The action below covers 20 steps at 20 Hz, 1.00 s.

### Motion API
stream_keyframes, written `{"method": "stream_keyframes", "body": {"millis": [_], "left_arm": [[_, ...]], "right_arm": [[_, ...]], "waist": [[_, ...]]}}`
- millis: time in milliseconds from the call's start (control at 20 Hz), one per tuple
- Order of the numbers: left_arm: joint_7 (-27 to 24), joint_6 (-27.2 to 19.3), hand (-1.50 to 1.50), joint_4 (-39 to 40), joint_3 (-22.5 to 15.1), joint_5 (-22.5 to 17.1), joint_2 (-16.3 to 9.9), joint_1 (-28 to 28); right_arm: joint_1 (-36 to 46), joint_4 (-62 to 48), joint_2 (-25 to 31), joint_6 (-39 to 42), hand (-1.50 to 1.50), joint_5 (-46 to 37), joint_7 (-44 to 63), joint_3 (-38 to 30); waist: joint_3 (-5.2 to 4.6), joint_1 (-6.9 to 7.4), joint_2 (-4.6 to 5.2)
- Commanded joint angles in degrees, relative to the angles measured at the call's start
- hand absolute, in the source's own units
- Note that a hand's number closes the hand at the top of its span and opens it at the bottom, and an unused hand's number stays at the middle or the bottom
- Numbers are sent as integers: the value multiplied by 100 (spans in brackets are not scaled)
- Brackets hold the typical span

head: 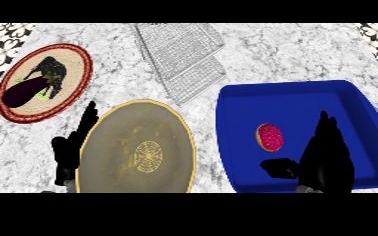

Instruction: Pick the cupcake from the tray and place it in the tiered basket

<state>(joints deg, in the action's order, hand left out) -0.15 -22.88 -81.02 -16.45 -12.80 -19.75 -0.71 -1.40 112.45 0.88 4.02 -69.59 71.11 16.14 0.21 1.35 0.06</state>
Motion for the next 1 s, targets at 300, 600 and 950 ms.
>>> {"method": "stream_keyframes", "body": {"millis": [300, 600, 950], "left_arm": [[-102, 80, 0, 224, -94, 128, 141, -194], [-63, 161, 0, 249, -122, 99, 251, -133], [-36, 27, 0, 73, -158, 264, 313, -212]], "right_arm": [[1052, -907, -86, 759, -150, 629, 1411, -372], [1073, -1420, -86, 942, -150, 946, 1411, -538], [1456, -2000, -86, 711, -150, 1126, 1410, -780]], "waist": [[-32, -52, 15], [-38, -93, 18], [-32, -43, 13]]}}
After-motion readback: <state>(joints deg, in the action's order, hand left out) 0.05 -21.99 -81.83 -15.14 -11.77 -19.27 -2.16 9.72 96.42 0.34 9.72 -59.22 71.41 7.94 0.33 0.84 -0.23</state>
